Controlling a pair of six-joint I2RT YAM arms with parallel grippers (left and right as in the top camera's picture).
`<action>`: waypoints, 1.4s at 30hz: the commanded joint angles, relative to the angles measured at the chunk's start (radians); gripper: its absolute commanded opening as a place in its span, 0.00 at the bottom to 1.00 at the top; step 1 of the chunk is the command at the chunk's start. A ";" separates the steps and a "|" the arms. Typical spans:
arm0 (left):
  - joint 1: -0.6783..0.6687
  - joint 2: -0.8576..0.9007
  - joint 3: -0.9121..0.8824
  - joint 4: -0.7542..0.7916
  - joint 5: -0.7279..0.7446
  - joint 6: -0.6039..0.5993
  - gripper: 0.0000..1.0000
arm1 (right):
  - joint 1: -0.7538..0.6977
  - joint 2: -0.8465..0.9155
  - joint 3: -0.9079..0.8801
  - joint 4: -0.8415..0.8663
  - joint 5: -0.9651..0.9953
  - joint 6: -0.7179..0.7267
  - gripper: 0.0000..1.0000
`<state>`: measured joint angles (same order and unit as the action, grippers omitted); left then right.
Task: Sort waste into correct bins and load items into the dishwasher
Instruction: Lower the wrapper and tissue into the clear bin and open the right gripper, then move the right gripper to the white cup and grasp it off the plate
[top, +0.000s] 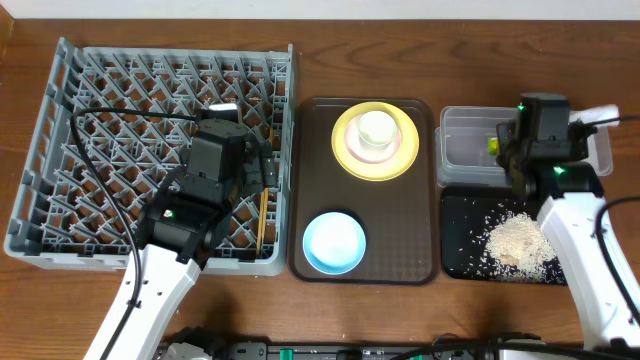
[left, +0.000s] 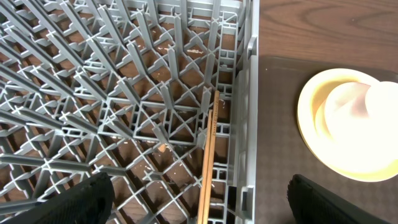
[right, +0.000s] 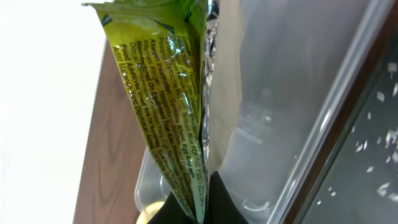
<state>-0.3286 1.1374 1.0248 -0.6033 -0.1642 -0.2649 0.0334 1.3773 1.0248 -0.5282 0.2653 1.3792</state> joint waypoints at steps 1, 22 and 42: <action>0.005 0.002 0.017 -0.003 -0.008 -0.002 0.93 | 0.014 0.065 0.002 -0.010 0.015 0.215 0.02; 0.005 0.002 0.017 -0.003 -0.009 -0.002 0.92 | 0.026 0.105 0.002 0.150 0.014 -0.214 0.99; 0.005 0.002 0.017 -0.003 -0.009 -0.002 0.93 | 0.055 -0.092 0.003 0.164 -0.486 -1.369 0.80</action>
<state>-0.3286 1.1374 1.0248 -0.6033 -0.1642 -0.2649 0.0834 1.2858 1.0245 -0.3519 -0.1429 0.1902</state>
